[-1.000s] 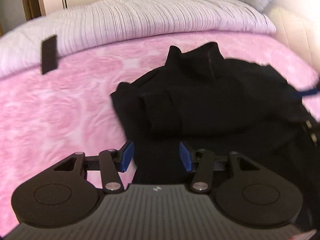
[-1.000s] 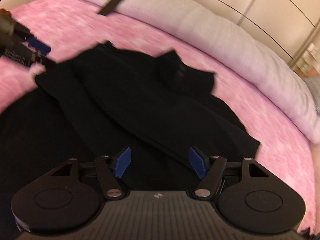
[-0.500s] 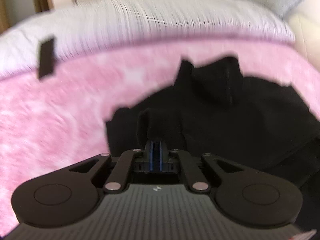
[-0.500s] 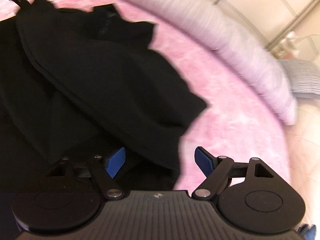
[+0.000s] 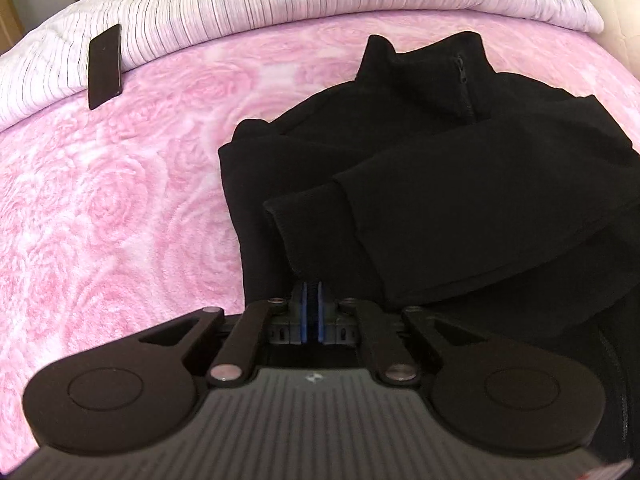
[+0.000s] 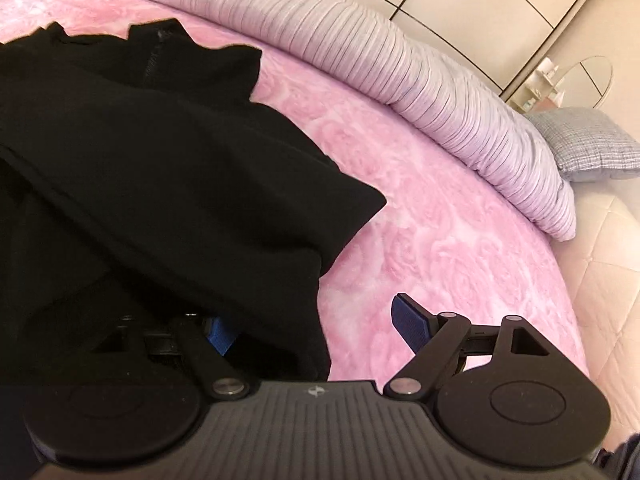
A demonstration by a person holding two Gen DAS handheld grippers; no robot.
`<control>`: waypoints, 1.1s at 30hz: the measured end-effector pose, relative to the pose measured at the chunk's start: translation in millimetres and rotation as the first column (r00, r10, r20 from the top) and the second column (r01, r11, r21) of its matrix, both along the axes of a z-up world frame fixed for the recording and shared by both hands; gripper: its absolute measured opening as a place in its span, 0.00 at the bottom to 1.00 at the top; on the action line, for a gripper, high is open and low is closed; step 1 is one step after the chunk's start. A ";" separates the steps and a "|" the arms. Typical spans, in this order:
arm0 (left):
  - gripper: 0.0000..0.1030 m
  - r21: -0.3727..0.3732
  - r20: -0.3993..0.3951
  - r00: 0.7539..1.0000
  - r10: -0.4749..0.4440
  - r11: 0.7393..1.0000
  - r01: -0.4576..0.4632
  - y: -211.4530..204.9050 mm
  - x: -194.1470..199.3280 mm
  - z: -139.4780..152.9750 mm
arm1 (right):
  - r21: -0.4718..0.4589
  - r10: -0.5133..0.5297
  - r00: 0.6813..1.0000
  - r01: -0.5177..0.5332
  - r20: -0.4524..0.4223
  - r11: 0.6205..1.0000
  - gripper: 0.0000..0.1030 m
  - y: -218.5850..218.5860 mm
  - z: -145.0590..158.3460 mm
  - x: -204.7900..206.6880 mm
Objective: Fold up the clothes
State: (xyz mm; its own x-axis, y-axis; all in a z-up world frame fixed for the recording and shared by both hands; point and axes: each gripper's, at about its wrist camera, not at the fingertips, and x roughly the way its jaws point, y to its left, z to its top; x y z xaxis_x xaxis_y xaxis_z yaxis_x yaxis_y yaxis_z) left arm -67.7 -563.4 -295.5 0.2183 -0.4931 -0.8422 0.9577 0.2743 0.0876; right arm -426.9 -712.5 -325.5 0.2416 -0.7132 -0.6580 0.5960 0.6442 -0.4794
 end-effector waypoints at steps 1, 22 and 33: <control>0.02 0.002 0.002 1.000 0.003 1.000 -0.003 -0.8 -0.5 -0.9 | -0.015 -0.014 1.000 0.014 -0.005 1.000 0.56 -3.3 -2.1 -2.0; 0.01 0.069 0.031 0.999 -0.044 0.997 0.041 8.3 -7.4 8.4 | 0.066 -0.121 0.992 0.123 -0.026 0.990 0.84 17.4 37.3 -35.9; 0.03 -0.051 0.008 0.997 -0.083 0.995 0.083 -25.2 -4.0 25.3 | 0.267 -0.182 0.957 0.118 0.227 0.957 0.48 -30.5 64.4 -3.1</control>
State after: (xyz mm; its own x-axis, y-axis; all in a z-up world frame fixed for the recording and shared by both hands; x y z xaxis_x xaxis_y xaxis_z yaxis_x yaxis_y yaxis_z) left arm -71.7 -588.6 -270.1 0.1794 -0.5521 -0.8142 0.9768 0.1983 0.0807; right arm -430.0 -743.0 -261.0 0.3212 -0.5759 -0.7518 0.7737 0.6174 -0.1423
